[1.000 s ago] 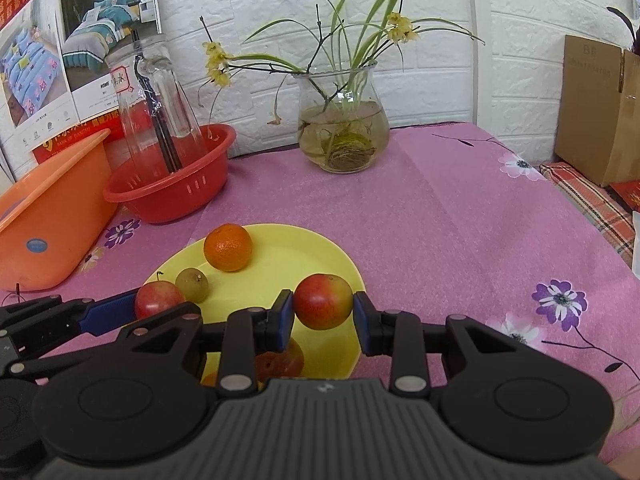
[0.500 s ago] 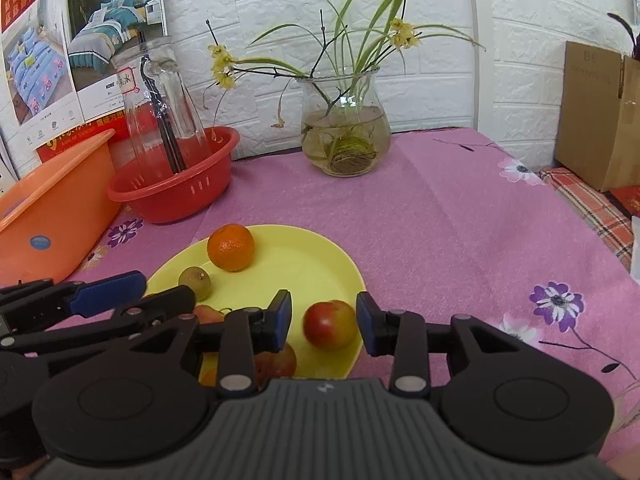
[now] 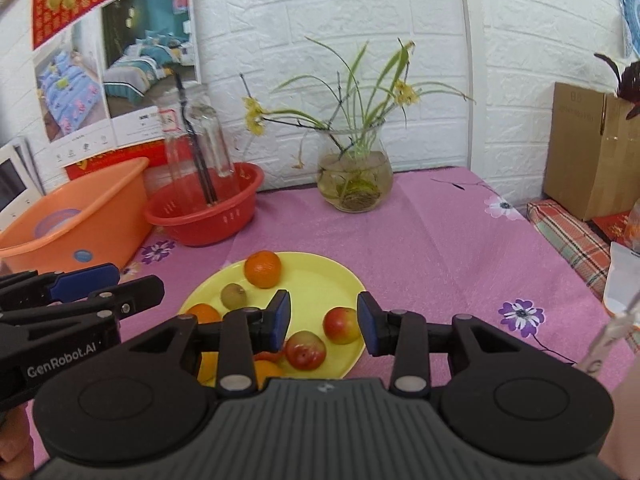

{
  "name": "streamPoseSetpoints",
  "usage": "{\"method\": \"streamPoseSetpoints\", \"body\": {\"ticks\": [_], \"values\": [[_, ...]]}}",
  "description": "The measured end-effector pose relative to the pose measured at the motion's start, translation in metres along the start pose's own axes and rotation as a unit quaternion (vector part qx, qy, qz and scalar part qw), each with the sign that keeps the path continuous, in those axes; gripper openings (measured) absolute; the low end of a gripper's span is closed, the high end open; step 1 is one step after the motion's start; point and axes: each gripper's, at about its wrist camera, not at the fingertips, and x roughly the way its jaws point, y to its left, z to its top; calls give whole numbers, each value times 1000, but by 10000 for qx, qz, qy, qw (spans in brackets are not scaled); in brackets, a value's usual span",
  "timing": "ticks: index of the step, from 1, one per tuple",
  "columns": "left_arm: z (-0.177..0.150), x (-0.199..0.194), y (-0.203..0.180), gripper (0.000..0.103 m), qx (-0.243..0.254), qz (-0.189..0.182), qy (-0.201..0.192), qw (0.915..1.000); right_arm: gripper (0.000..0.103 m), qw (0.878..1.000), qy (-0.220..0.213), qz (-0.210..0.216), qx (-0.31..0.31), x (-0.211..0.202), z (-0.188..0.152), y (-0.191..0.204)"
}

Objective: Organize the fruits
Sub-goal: 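Lower both red plums onto the yellow plate and open both grippers, then move both grippers back over the plum pile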

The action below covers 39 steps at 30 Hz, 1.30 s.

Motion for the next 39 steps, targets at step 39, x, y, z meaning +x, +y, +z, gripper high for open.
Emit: {"method": "streamPoseSetpoints", "body": {"ticks": [39], "values": [[-161,-189,-7,65,125,-312,550,9979,73,9880,47,577,-1434,-183,-144,60]]}}
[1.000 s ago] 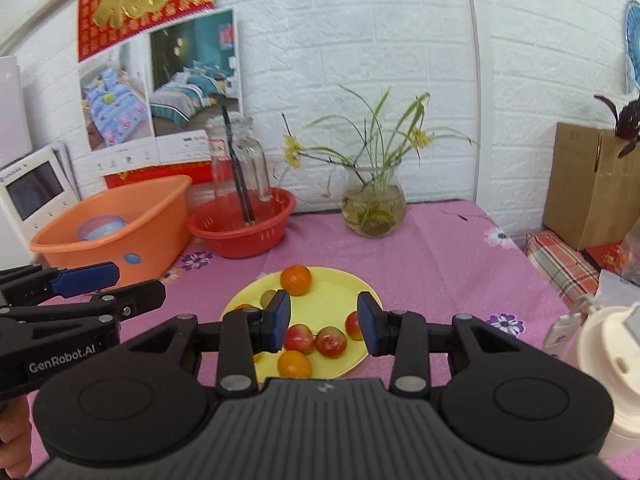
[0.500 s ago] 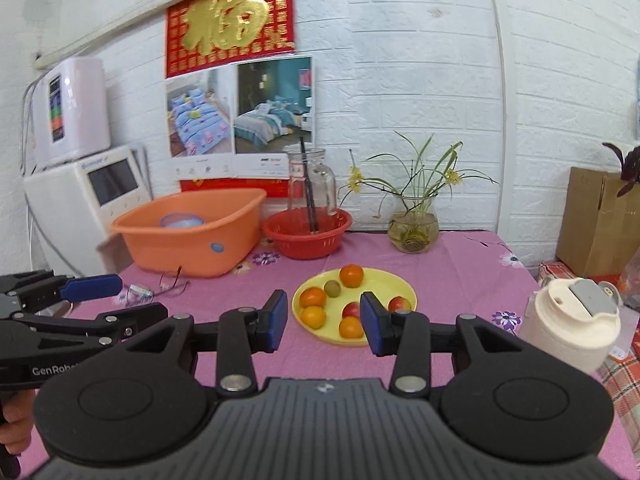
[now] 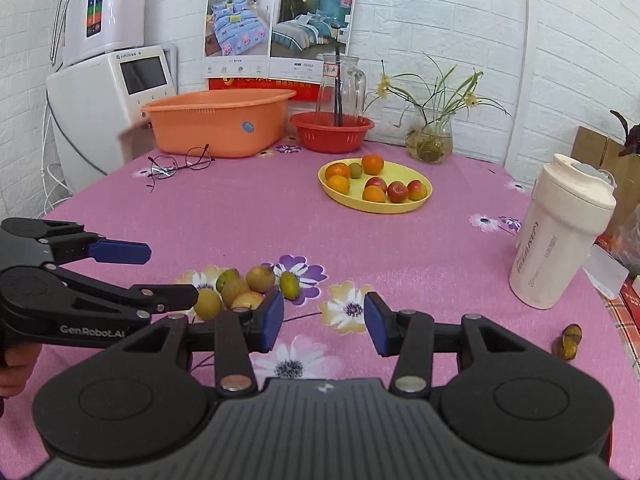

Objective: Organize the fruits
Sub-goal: 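Move both grippers back over the plum pile, then grasp a yellow-green plum with the left gripper while the right gripper grasps a red-yellow plum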

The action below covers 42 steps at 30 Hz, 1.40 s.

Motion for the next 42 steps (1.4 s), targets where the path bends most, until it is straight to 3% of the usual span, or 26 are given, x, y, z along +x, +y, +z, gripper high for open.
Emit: {"method": "streamPoseSetpoints", "body": {"ticks": [4,9,16,21,31,42], "values": [[-1,11,-4,53,-18,-132,166,9998,73,10000,-48,-19,58,-2,-1,0],[-3,21,-7,51,38,-100,290,9995,73,9999,-29,30,118,-1,-6,-2],[-4,34,-7,26,-76,-231,500,9985,73,9997,65,138,172,4,-9,-2],[-4,29,-5,26,-97,-218,424,9988,73,9995,116,280,133,7,-10,1],[10,-2,26,26,-225,335,-20,9992,73,9958,400,739,-375,37,-12,32],[11,-5,39,26,-380,388,-147,9984,73,9956,654,463,-482,67,-11,49]]}}
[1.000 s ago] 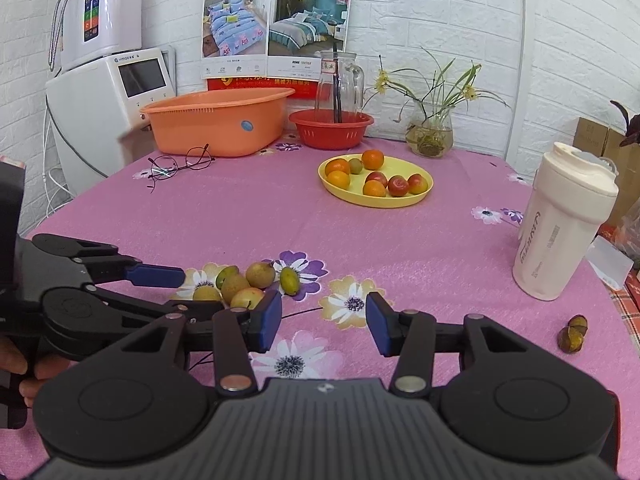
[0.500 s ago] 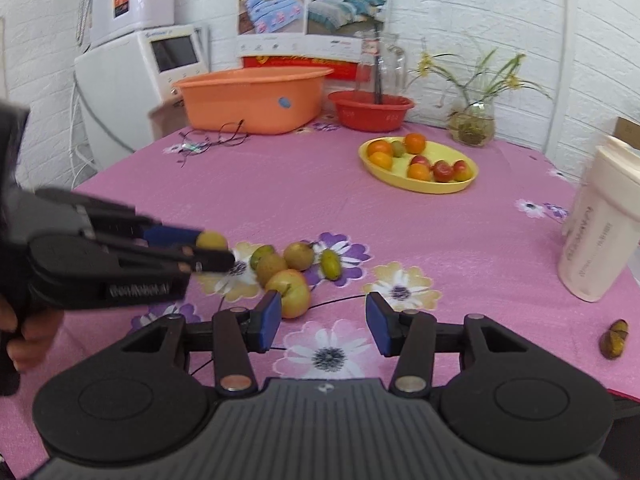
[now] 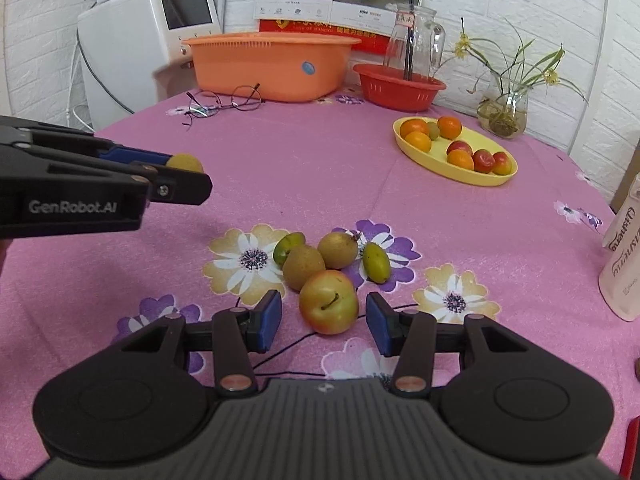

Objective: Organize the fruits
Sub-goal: 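Grasp a yellow-green plum with the left gripper while the right gripper grasps a red-yellow plum, then carry both plums over the yellow plate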

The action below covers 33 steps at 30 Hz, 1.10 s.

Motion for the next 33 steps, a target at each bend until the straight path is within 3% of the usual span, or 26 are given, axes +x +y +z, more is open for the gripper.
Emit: {"method": "streamPoseSetpoints", "body": {"ticks": [8,18,33], "values": [[0,2,4,26,-112,1,-17,9999,72,9999,-29,6,142,-3,1,-8],[6,2,-14,26,101,-148,-71,9998,72,9979,-322,-96,545,-23,10,-29],[49,27,-46,26,411,-445,-288,9977,72,9924,-750,-420,883,-37,43,-76]]}}
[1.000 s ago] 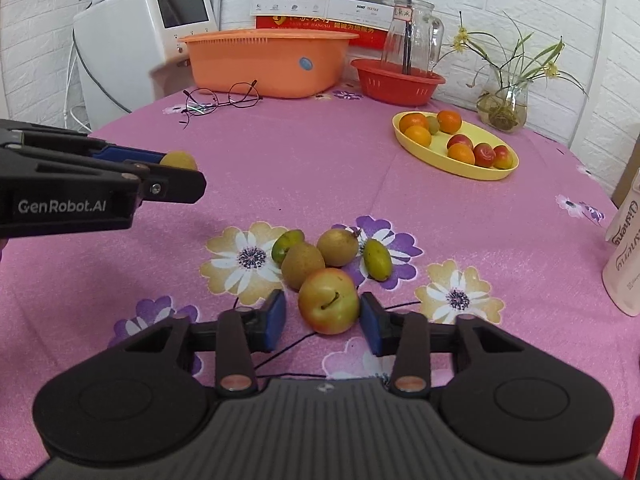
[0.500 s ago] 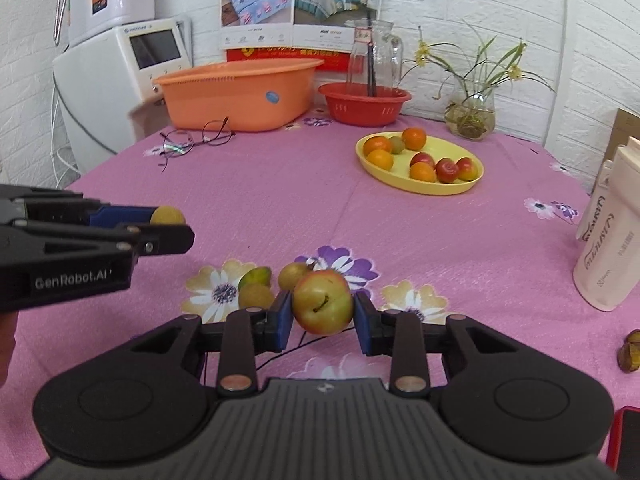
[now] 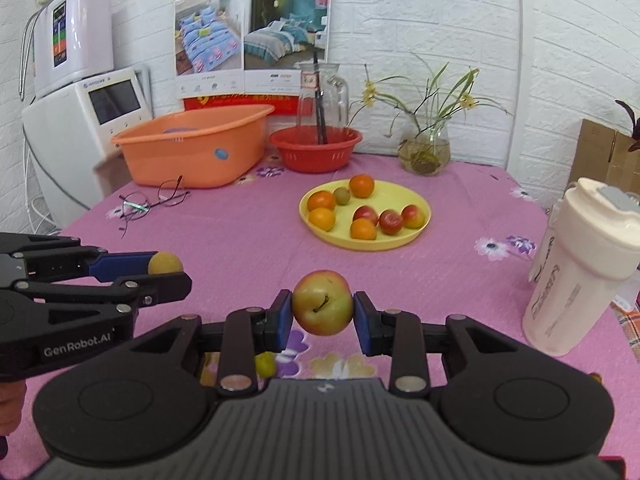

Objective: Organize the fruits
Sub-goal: 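Carry both plums over the yellow plate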

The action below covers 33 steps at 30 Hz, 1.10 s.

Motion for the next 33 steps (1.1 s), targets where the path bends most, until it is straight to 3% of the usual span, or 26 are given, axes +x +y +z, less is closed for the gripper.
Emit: {"method": "streamPoseSetpoints", "body": {"ticks": [17,24,33], "values": [[50,64,-9,26,200,36,-223,9995,72,9993,-303,0,214,47,48,-44],[65,105,-3,26,263,128,-251,9993,72,9989,-122,-224,401,82,55,-62],[84,162,-4,26,376,199,-55,9991,72,9927,42,-544,1075,134,76,-91]]}}
